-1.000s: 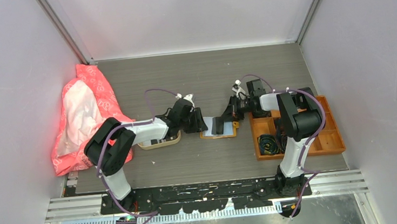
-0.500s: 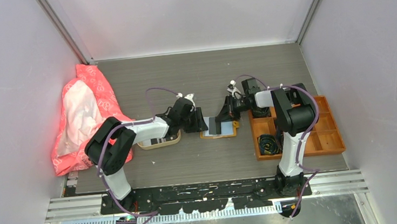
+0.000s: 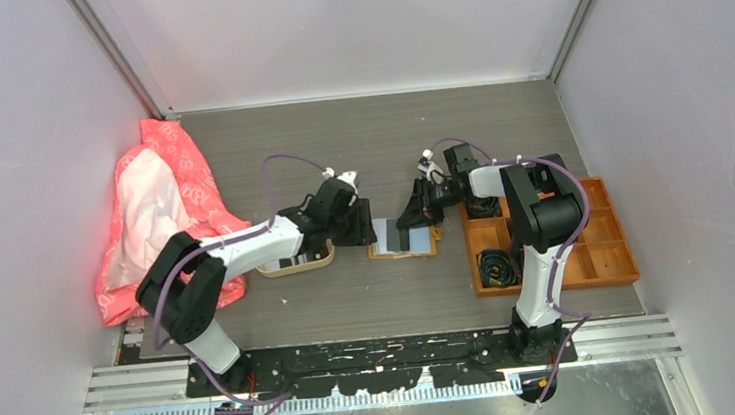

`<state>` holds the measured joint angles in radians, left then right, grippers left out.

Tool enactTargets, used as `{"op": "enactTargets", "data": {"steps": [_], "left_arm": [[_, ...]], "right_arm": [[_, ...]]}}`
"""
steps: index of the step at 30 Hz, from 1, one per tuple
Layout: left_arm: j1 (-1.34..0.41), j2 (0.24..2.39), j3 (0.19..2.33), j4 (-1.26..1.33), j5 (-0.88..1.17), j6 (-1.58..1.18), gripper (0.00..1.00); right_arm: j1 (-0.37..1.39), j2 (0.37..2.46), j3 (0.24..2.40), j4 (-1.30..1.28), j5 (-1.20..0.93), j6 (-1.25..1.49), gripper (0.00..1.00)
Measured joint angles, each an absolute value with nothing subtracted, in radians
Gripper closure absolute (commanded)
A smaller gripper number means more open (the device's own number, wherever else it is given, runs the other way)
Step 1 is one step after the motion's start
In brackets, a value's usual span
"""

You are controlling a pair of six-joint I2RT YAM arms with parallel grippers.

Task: Put the credit cards into the card holder
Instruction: Insert the credit card into the card holder.

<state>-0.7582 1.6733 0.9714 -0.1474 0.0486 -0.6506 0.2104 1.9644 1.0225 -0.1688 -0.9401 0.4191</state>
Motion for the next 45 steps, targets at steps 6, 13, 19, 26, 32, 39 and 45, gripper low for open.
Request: {"op": "enactTargets", "data": {"steps": [6,13,19,26,32,39,45], "left_arm": [[-0.867,1.621,1.052,-0.178,-0.001,-0.646,0.64],[-0.991,1.723,1.166,-0.142,-0.015,-0.668,0.80],[-1.020,1.855,1.217,-0.125,-0.049,-0.700,0.83],[-1.055,1.972,1.301,-0.131,-0.142,-0.715,0.82],[-1.069,2.010,1.340,-0.171,-0.253,-0.726,0.79],[-1.071,2.010,1.340,-0.212,-0.369,-0.734,0.75],[-1.072,2.005,1.339,-0.238,-0.421,-0.733,0.76]], "right_arm": [[0.210,1.964,1.023,-0.181,-0.934,0.415,0.73],[0.210,1.964,1.025,-0.190,-0.930,0.406,0.73],[0.210,1.965,1.029,-0.197,-0.928,0.399,0.73],[0.210,1.966,1.031,-0.202,-0.926,0.397,0.73],[0.213,1.982,1.053,-0.231,-0.922,0.383,0.69],[0.214,1.984,1.066,-0.266,-0.914,0.357,0.63],[0.214,1.983,1.080,-0.293,-0.915,0.334,0.60]]}}
